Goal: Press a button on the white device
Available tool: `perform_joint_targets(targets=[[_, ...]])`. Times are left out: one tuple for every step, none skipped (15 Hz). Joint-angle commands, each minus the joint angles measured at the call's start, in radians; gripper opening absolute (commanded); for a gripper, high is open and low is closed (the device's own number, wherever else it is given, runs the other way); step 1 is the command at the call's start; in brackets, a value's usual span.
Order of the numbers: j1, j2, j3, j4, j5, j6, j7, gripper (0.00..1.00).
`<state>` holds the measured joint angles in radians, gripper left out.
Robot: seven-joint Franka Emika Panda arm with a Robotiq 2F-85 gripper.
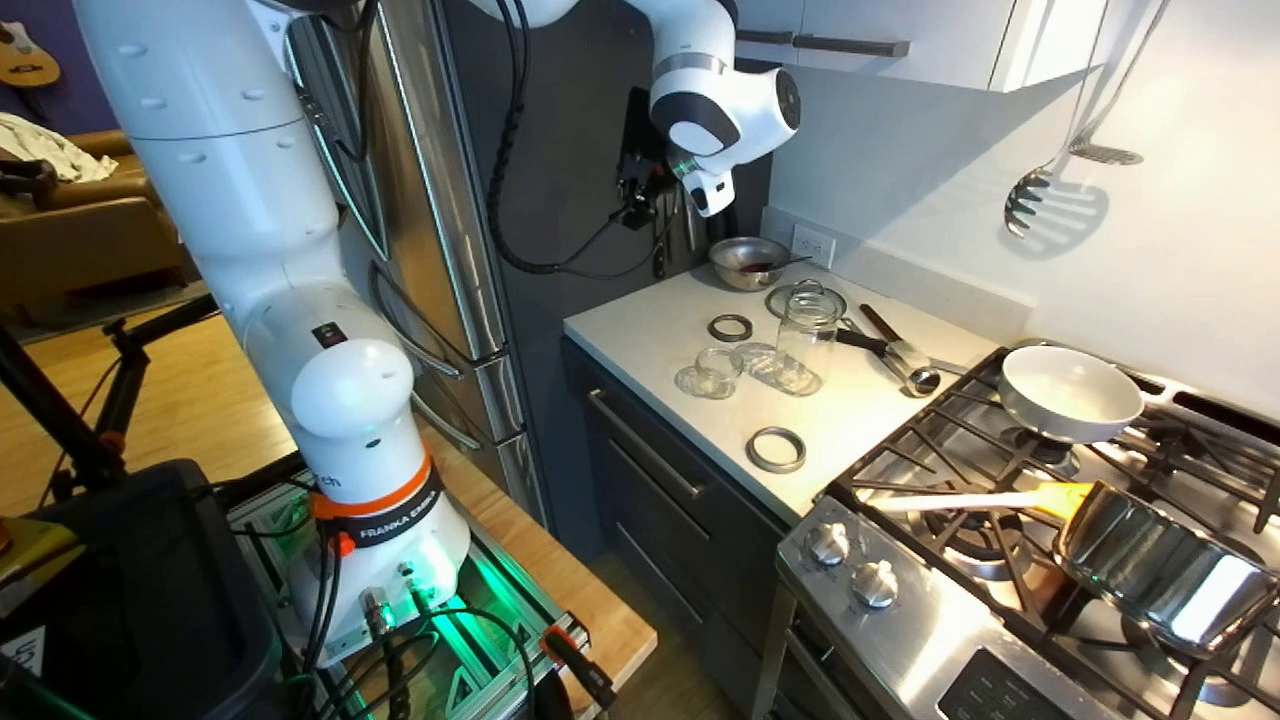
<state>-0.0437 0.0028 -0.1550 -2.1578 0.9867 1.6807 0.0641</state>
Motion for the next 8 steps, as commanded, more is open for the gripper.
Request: perform_joint_targets(targets=[[-0.030, 0.014, 0.013, -0.005, 0.073, 0.006, 0.004, 1.00], [-0.036, 0.052, 0.009, 0.009, 0.118, 0.011, -0.003, 1.00], [-0.045, 0.096, 0.005, 0.034, 0.179, -0.037, -0.026, 1.00], [-0.051, 0.125, 0.005, 0.041, 0.226, -0.034, -0.033, 1.00], [-0.057, 0.158, 0.007, 0.056, 0.278, -0.050, -0.028, 1.00], [-0.062, 0.191, 0.010, 0.070, 0.308, -0.064, -0.033, 1.00], [-0.065, 0.224, 0.014, 0.086, 0.335, -0.079, -0.028, 1.00], [-0.068, 0.255, 0.017, 0.103, 0.359, -0.096, -0.018, 1.00]])
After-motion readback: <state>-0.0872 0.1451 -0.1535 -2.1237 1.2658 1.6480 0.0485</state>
